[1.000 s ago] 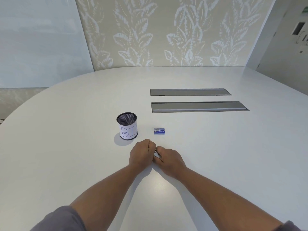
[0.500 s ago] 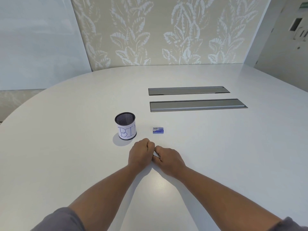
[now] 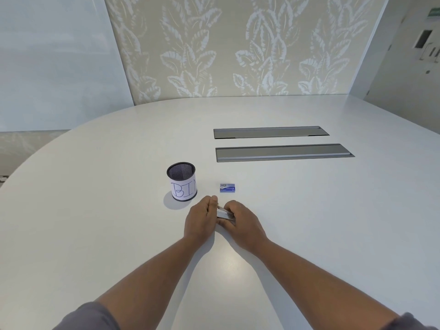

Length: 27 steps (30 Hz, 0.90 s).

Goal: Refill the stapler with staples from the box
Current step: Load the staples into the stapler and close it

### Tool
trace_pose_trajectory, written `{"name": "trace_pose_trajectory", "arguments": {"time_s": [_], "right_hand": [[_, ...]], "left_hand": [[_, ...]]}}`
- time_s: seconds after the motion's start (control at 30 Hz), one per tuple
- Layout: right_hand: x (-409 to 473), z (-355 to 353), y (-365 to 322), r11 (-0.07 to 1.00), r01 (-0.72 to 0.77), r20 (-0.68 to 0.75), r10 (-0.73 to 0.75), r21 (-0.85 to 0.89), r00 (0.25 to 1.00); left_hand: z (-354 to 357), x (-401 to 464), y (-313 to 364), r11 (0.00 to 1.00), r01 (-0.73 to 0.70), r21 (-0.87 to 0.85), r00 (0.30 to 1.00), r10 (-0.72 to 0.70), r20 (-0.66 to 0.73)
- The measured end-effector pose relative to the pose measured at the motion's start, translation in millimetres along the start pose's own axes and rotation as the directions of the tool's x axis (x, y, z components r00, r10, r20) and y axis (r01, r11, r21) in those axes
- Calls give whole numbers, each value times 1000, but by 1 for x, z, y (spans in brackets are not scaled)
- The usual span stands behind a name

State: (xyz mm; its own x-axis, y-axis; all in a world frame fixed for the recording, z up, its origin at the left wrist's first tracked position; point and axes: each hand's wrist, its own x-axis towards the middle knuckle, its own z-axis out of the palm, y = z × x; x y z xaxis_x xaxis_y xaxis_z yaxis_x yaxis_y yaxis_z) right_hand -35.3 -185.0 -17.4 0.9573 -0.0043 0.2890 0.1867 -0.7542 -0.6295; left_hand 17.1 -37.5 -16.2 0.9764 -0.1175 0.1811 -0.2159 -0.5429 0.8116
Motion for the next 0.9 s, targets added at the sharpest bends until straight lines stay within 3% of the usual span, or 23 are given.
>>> {"name": "trace_pose_trajectory", "arguments": {"time_s": [0.13,0.23,0.37,0.5,0.9], "right_hand": [[2,1,3,999,18,-58,-20,-30,998],[3,4,5,996,17,-61,-22,-83,998],[4,5,4,993,0,-32,-4,-120,999],[5,5,4,987,-5,-15,3,-161,1000],[5,-1,1,992,-11,-22,8,-128,1000]], "left_hand": [[-3,-1,-2,996,-56,-75,998,56,3],[-13,-6,-1,984,-138,-112,985,148,89],[-22,-10,-4,951,-296,85,934,270,233],[-25,-7,-7,920,-374,116,910,341,236],[-32,0,-8,951,-290,112,928,250,276]]}}
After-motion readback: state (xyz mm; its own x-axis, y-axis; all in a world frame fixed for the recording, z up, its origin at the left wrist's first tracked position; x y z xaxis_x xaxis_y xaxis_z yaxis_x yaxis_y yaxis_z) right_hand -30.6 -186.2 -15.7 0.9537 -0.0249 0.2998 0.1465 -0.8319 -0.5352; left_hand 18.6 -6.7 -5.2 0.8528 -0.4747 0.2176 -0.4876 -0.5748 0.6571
